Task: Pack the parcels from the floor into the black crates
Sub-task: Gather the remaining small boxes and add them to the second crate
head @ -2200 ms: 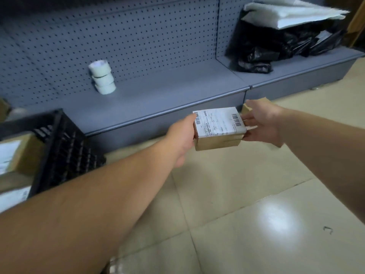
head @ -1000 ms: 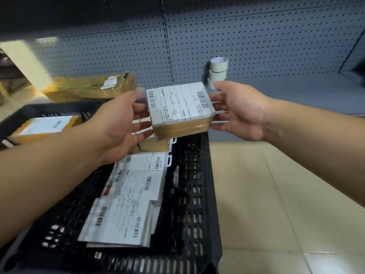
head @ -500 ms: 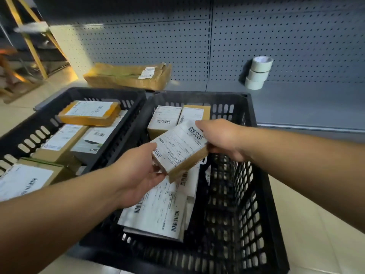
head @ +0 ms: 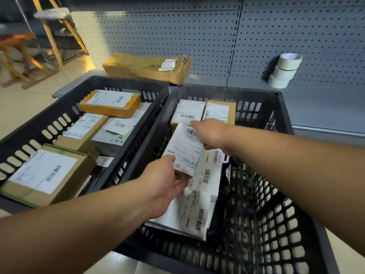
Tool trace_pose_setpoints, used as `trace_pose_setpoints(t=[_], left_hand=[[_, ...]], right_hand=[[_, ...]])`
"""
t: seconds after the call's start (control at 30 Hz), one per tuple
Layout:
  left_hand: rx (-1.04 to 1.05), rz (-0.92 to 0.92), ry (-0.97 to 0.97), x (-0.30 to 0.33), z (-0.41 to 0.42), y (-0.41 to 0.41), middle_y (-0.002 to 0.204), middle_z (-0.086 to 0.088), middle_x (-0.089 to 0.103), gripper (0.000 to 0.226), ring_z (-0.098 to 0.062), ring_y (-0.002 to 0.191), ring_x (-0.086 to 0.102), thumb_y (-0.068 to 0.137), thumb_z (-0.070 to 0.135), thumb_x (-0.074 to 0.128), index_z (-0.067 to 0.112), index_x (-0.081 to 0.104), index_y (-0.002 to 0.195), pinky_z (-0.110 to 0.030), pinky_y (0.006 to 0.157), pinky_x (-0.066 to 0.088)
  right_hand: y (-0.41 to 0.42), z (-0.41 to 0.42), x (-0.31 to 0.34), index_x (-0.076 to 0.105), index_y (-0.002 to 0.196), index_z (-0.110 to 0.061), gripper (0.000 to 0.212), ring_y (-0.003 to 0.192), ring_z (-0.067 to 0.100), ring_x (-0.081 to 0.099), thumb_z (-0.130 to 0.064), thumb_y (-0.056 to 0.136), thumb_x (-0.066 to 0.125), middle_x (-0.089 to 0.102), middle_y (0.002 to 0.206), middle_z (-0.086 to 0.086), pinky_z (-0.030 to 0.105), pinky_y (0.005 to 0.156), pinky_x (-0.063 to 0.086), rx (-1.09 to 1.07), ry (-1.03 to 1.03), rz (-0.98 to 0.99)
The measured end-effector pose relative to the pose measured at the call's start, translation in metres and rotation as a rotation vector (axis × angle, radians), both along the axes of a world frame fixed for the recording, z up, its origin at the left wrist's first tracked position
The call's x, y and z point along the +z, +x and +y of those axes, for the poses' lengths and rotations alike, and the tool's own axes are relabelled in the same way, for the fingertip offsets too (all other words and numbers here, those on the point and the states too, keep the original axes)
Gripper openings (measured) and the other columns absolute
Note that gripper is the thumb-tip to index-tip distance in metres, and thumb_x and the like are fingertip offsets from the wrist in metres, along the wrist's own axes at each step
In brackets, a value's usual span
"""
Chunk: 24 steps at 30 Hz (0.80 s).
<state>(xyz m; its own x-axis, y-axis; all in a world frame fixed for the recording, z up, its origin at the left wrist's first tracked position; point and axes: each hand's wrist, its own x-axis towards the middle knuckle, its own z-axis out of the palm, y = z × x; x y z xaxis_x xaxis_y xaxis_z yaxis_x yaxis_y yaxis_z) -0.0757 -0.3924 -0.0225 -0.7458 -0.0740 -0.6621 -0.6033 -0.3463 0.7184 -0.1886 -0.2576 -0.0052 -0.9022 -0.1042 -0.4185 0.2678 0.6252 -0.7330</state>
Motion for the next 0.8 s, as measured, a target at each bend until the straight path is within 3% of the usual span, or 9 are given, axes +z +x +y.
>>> trace_pose_setpoints(t=[0.1, 0.17, 0.23, 0.33, 0.47, 0.57, 0.63, 0.7, 0.8], left_hand=[[0.026, 0.002, 0.015, 0.001, -0.005, -0.001, 0.091, -0.018, 0.079, 0.031, -0.024, 0.075, 0.076, 0.108, 0.023, 0.043, 0.005, 0.068, 0.108, -0.032, 0.068, 0.064], [0.031, -0.001, 0.018, 0.002, -0.007, -0.003, 0.079, -0.015, 0.078, 0.031, -0.021, 0.064, 0.075, 0.108, 0.024, 0.043, 0.004, 0.067, 0.106, -0.028, 0.060, 0.062], [0.034, 0.002, 0.010, 0.001, -0.008, -0.004, 0.074, -0.012, 0.077, 0.032, -0.020, 0.061, 0.074, 0.108, 0.025, 0.043, 0.004, 0.067, 0.108, -0.028, 0.059, 0.061], [0.050, 0.025, -0.023, -0.005, -0.008, -0.004, 0.072, -0.010, 0.076, 0.031, -0.022, 0.065, 0.072, 0.108, 0.025, 0.044, 0.005, 0.067, 0.106, -0.036, 0.072, 0.065], [0.065, 0.034, -0.036, -0.009, -0.006, -0.003, 0.087, -0.015, 0.076, 0.029, -0.025, 0.073, 0.072, 0.107, 0.024, 0.044, 0.008, 0.068, 0.102, -0.039, 0.083, 0.064], [0.074, 0.021, -0.023, -0.005, -0.006, -0.003, 0.094, -0.018, 0.077, 0.025, -0.023, 0.068, 0.075, 0.107, 0.024, 0.045, 0.013, 0.064, 0.096, -0.033, 0.068, 0.064], [0.068, 0.001, -0.012, -0.004, -0.008, -0.005, 0.099, -0.020, 0.077, 0.024, -0.023, 0.071, 0.076, 0.107, 0.024, 0.045, 0.012, 0.062, 0.098, -0.032, 0.068, 0.064], [0.044, -0.019, 0.002, -0.006, -0.009, -0.006, 0.106, -0.021, 0.076, 0.028, -0.025, 0.078, 0.076, 0.107, 0.024, 0.044, 0.005, 0.065, 0.109, -0.033, 0.073, 0.064], [-0.006, -0.067, -0.070, -0.011, -0.007, -0.004, 0.112, -0.020, 0.068, 0.029, -0.028, 0.092, 0.072, 0.105, 0.020, 0.049, 0.003, 0.067, 0.120, -0.035, 0.079, 0.064]], right_hand=[[-0.001, -0.008, -0.004, 0.048, 0.141, -0.016, 0.059, 0.116, 0.027, 0.060, -0.054, 0.098, 0.034, 0.058, 0.134, 0.002, 0.044, 0.102, 0.047, -0.057, -0.034, -0.011], [0.000, -0.013, -0.004, 0.048, 0.141, -0.015, 0.057, 0.119, 0.028, 0.059, -0.051, 0.098, 0.037, 0.055, 0.136, 0.004, 0.041, 0.092, 0.048, -0.101, -0.065, -0.025], [0.003, -0.017, -0.004, 0.054, 0.130, -0.001, 0.043, 0.119, 0.039, 0.058, -0.030, 0.102, 0.038, 0.058, 0.129, 0.020, 0.041, 0.085, 0.049, -0.103, -0.056, 0.006], [0.008, -0.025, -0.009, 0.051, 0.122, 0.018, 0.035, 0.108, 0.050, 0.050, -0.004, 0.102, 0.032, 0.049, 0.117, 0.038, 0.057, 0.106, 0.042, -0.209, -0.193, -0.077], [0.004, -0.023, -0.018, 0.048, 0.078, -0.011, 0.023, 0.090, 0.029, 0.049, -0.013, 0.099, 0.041, 0.050, 0.099, 0.012, 0.054, 0.105, 0.048, -0.216, -0.265, -0.063], [0.007, -0.015, -0.016, 0.059, 0.094, -0.018, 0.013, 0.084, 0.017, 0.062, -0.026, 0.098, 0.049, 0.060, 0.092, -0.001, 0.033, 0.082, 0.060, -0.274, -0.301, -0.123], [0.008, -0.010, -0.015, 0.061, 0.117, -0.017, 0.029, 0.081, 0.015, 0.060, -0.035, 0.098, 0.048, 0.062, 0.101, -0.001, 0.029, 0.071, 0.056, -0.224, -0.290, -0.139], [0.008, -0.006, -0.012, 0.055, 0.133, -0.017, 0.043, 0.083, 0.016, 0.059, -0.041, 0.099, 0.045, 0.061, 0.112, 0.001, 0.029, 0.070, 0.055, -0.191, -0.271, -0.130], [0.009, 0.002, -0.006, 0.053, 0.136, -0.017, 0.047, 0.088, 0.015, 0.060, -0.044, 0.101, 0.041, 0.060, 0.106, -0.001, 0.032, 0.078, 0.058, -0.191, -0.253, -0.109]])
